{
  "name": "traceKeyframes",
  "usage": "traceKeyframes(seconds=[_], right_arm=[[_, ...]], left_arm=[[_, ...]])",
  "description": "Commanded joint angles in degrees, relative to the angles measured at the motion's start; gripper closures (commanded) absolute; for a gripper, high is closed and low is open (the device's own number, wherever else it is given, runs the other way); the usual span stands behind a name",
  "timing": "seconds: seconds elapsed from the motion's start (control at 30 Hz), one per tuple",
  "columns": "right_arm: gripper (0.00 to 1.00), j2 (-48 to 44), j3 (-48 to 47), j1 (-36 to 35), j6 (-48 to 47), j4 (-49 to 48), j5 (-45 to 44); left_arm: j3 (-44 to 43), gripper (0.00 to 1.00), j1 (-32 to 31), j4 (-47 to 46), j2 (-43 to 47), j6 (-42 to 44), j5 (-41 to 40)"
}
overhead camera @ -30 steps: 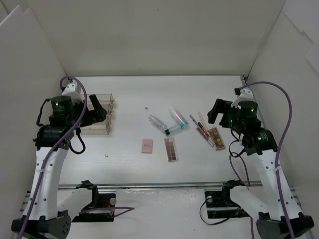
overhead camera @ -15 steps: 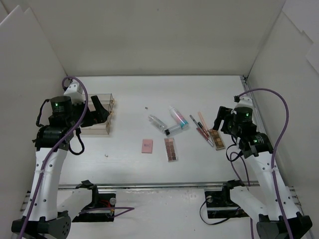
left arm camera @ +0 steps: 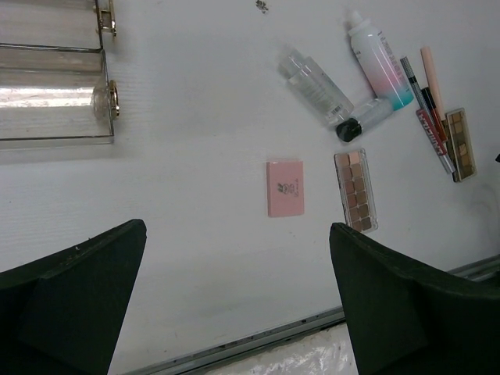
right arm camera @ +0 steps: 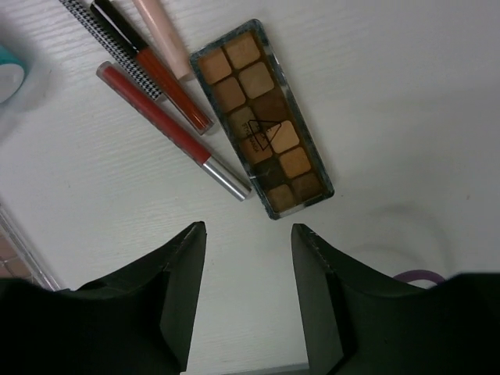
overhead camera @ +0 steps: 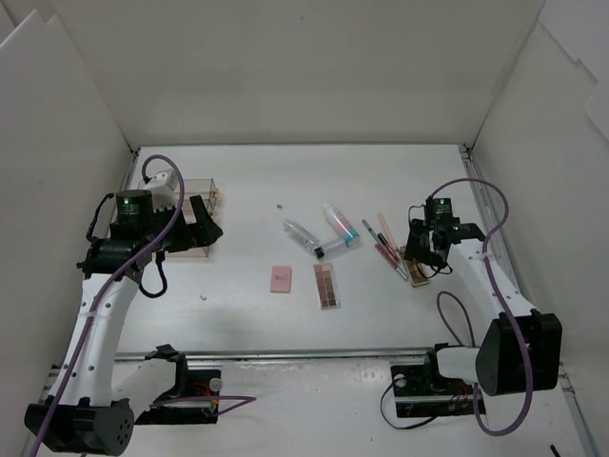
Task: Organize the makeup
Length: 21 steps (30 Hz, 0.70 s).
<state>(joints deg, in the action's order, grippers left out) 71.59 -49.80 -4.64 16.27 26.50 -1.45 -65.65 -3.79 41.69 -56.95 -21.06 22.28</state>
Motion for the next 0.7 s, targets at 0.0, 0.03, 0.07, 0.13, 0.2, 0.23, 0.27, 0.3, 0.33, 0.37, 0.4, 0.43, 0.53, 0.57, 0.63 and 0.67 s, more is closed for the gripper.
traceKeyframes(seconds=[0.0, 0.03, 0.07, 0.13, 0.2, 0.23, 0.27, 0.3, 0.33, 0.37, 0.4, 0.43, 0.53, 0.57, 0.63, 0.67], right_arm=[[0.57, 2.0, -3.6, -1.2, -2.6, -1.5, 4.4], [0.58, 2.7, -3.7, -2.3, -2.7, -1.6, 4.4], [0.6, 3.5, -3.8, -2.8, -3.1, -1.6, 4.4], [0.6, 5.8, -4.0, -3.8, -4.1, -1.6, 4.4], [0.6, 7.9, -4.0, -4.7, -4.7, -1.7, 4.4], [0.6, 8.6, -4.3, -5.1, -4.7, -1.8, 4.4], [0.6, 9.6, -4.5, -5.5, -4.9, -1.8, 4.2], [0.6, 11.4, -4.8, -5.7, -5.0, -1.8, 3.4], [0.6, 12.3, -5.4, -6.1, -5.2, -2.0, 3.2], [0.6, 13.4, -5.7, -6.2, -5.3, -2.3, 3.3], [0.6, 14.9, -6.0, -6.2, -5.5, -2.5, 3.2], [0.6, 15.6, -6.6, -6.3, -5.6, -2.7, 2.9], [0.6, 17.0, -7.2, -6.3, -6.5, -3.1, 1.7], [0.6, 17.5, -7.3, -6.3, -7.0, -3.4, 1.6], [0.6, 18.3, -7.9, -6.3, -7.2, -3.5, 1.6], [0.6, 19.2, -8.0, -6.3, -7.4, -3.5, 1.7]], left_arm=[[-0.4, 0.01, -0.8, -3.7, 0.3, 0.5, 1.6], [-0.3, 0.0, -1.3, -3.8, 0.4, 0.5, 1.6], [0.0, 0.01, -1.3, -3.8, 0.4, 0.5, 1.8], [0.0, 0.01, -1.3, -3.7, 0.4, 0.8, 1.8], [-0.2, 0.01, -1.8, -3.6, 0.3, 1.0, 1.6], [-0.4, 0.0, -1.8, -3.2, 0.1, 1.2, 1.4], [-0.6, 0.01, -1.8, -3.1, 0.0, 1.4, 1.4], [-0.7, 0.01, -1.8, -3.1, -0.3, 1.5, 1.4], [-0.9, 0.01, -1.8, -2.9, -0.4, 1.5, 1.5], [-0.9, 0.0, -1.8, -3.0, -0.4, 1.5, 1.8], [-1.0, 0.01, -1.8, -2.9, -0.8, 1.5, 2.1], [-1.1, 0.01, -1.8, -2.8, -0.9, 1.6, 2.1], [-1.1, 0.01, -1.8, -2.5, -0.6, 1.7, 2.2], [-0.9, 0.01, -1.8, -2.5, -0.4, 1.7, 2.2], [-0.4, 0.01, -1.8, -2.6, -0.4, 1.6, 2.3], [-0.3, 0.01, -1.8, -2.4, -0.3, 1.6, 2.3]])
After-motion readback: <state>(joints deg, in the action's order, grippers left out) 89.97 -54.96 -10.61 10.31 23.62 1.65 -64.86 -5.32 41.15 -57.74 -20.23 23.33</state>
